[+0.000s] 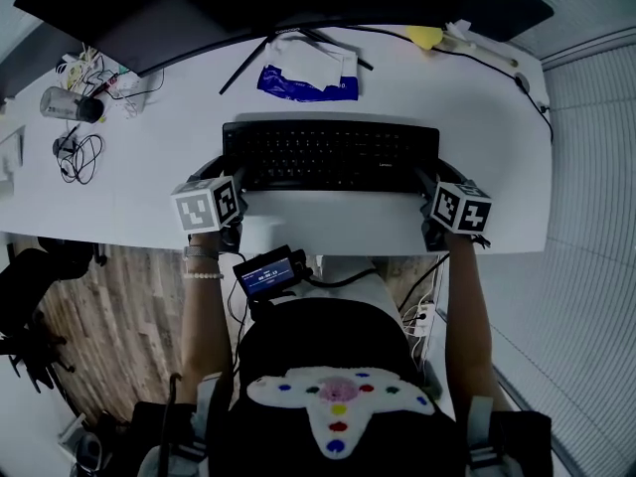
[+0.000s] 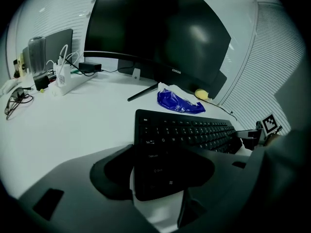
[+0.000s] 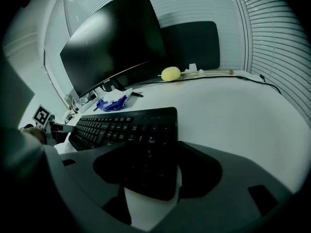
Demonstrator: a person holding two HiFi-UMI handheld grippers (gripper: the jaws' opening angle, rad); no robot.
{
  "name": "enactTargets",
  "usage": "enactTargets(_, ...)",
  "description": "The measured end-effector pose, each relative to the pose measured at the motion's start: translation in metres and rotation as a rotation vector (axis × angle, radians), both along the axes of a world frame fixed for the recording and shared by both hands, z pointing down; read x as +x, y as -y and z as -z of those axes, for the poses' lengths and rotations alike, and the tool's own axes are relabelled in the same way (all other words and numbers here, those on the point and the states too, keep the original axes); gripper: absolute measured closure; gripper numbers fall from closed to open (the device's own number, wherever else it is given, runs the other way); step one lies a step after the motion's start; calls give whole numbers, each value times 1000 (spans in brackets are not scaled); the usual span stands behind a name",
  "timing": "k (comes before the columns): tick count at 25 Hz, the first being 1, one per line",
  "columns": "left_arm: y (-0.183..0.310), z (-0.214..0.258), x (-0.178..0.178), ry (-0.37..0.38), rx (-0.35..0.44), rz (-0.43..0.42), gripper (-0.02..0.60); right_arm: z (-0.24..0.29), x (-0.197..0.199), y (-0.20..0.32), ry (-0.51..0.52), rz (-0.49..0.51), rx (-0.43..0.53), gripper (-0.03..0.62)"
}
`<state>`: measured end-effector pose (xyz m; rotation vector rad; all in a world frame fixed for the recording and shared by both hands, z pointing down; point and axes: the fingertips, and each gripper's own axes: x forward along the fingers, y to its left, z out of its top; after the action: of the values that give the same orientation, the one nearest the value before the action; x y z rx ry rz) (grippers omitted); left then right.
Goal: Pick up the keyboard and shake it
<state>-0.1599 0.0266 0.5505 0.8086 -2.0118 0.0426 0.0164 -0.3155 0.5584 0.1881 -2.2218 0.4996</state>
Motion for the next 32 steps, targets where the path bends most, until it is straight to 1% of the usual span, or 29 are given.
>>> enactTargets(4, 2, -1, -1, 21, 8, -6, 328, -2, -1, 3, 8, -7, 21, 316)
enactTargets(8, 2, 2, 1, 96, -28, -25, 328, -1, 1, 3, 18, -33, 50, 316)
enactTargets(10, 1, 9, -1, 129, -25, -26, 329, 5, 1, 5, 23, -40, 94, 316)
enactTargets(11, -1, 15, -2, 151, -15, -23, 353, 10, 0, 5, 29, -31, 141, 318)
enactTargets(12, -2, 24, -3, 182, -4, -21, 398, 17, -1, 6, 38, -13, 203, 322)
enactTargets(13, -3, 34, -5, 220, 4, -24, 419, 26, -3, 6, 52, 7, 271, 342)
enactTargets(14, -3, 44, -6, 264, 10, -29, 453, 36, -5, 5, 72, 21, 328, 384)
enactTargets(15, -2, 55, -7, 309, 17, -34, 480, 47, -8, 3, 100, 21, 364, 424)
enactTargets(17, 2, 76, -6, 387, 38, -43, 526, 73, -14, -5, 176, -11, 374, 493)
enactTargets(20, 11, 103, 3, 456, 80, -68, 553, 114, -23, -25, 293, -33, 360, 530)
enactTargets(23, 21, 130, 13, 508, 115, -103, 560, 150, -30, -46, 386, -11, 344, 540)
enactTargets(25, 26, 150, 21, 538, 142, -125, 563, 171, -31, -59, 435, 19, 357, 545)
enactTargets(28, 33, 176, 32, 576, 177, -152, 565, 198, -29, -76, 486, 71, 401, 546)
enactTargets(32, 44, 198, 43, 633, 186, -217, 565, 228, -28, -96, 534, 116, 428, 548)
